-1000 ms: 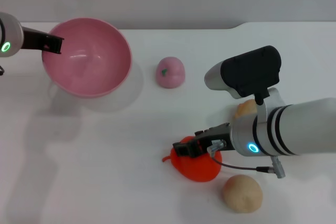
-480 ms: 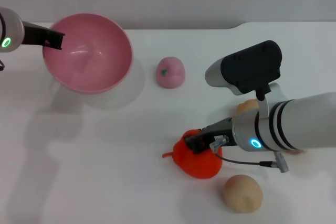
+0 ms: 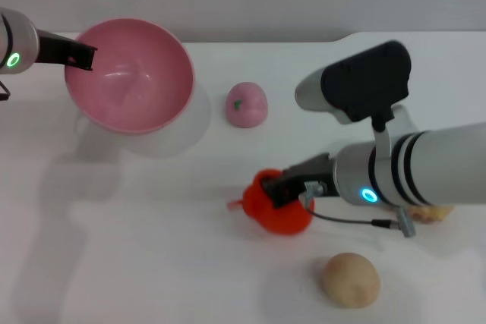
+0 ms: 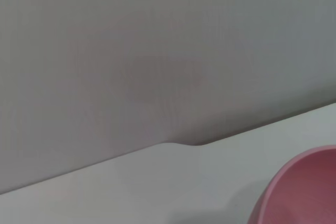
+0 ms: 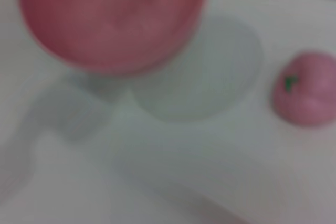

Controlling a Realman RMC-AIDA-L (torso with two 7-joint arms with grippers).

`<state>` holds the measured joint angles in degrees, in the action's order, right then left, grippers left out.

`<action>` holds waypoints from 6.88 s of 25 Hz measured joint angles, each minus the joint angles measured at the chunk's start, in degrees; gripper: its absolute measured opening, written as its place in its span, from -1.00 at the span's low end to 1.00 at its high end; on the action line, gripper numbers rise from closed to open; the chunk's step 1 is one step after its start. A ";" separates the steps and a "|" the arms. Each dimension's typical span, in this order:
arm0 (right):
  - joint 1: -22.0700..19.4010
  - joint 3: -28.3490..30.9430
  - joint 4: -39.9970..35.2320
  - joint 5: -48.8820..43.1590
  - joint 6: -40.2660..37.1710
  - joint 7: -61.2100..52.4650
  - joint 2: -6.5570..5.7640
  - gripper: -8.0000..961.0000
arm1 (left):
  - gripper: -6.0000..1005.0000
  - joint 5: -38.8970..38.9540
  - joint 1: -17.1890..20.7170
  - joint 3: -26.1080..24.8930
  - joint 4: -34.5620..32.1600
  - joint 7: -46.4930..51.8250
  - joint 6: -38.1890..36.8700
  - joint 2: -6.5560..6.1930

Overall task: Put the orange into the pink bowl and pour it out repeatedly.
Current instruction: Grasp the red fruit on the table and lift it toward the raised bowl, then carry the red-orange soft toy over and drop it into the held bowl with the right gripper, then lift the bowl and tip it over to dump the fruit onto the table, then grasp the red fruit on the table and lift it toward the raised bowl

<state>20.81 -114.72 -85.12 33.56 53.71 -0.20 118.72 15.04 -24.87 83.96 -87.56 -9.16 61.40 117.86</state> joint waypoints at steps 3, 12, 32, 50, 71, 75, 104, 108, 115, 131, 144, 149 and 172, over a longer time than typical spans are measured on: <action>-0.96 1.12 -5.21 -0.05 0.64 1.17 -0.07 -0.79 | -0.90 -0.01 0.15 0.18 0.34 0.00 -0.42 0.00; -2.80 5.12 -21.56 -1.75 3.28 4.49 0.08 -0.86 | -0.90 0.77 0.14 1.09 2.62 0.00 -0.84 0.04; 0.37 6.18 -17.83 -4.22 -1.76 4.85 0.26 -0.67 | -0.90 8.39 -2.30 10.06 2.12 -1.16 -0.47 0.14; -5.61 14.57 -15.79 -4.54 -2.88 1.83 0.25 -0.07 | -0.90 7.58 -0.71 10.60 -0.51 -11.16 -3.22 0.07; -11.85 24.71 -8.00 -4.65 1.13 2.72 0.07 0.12 | -0.90 -55.23 9.89 48.47 -4.11 -12.56 -25.40 0.61; -11.56 24.74 -7.56 -4.65 1.13 3.03 -0.02 0.12 | -0.90 -69.90 10.59 52.38 -1.90 -4.25 -25.44 0.64; -8.59 20.19 -7.15 -3.67 -1.60 4.13 0.18 0.14 | -0.90 -47.61 6.28 33.18 -15.36 25.83 -1.67 0.43; -6.87 16.16 -7.14 -3.05 -6.00 5.26 0.13 0.14 | -0.90 -24.39 5.64 16.56 -14.47 16.57 1.52 0.28; 1.32 9.52 1.37 -0.91 -14.48 6.31 0.24 0.29 | -0.90 -3.14 6.63 -2.25 -9.18 5.43 2.57 0.13; 16.75 -2.38 21.81 16.77 -20.13 6.08 0.69 0.46 | -0.90 -2.81 3.99 -2.25 -4.53 3.72 2.36 0.00; 21.43 -5.91 32.54 23.23 -20.75 6.32 0.95 0.34 | -0.90 -2.18 2.51 -2.07 -3.20 2.32 2.20 0.00; 21.21 -6.69 28.88 23.51 -18.97 7.61 0.66 0.29 | -0.90 -2.14 2.41 -1.54 -3.01 2.23 2.46 0.00; 17.39 -3.51 26.05 20.78 -18.29 9.02 0.35 -0.99 | -0.90 -2.01 2.41 -0.64 -2.48 1.51 2.46 0.00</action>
<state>38.20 -118.23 -59.07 54.33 35.42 8.82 119.07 13.02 -22.46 83.31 -90.03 -7.65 63.87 117.85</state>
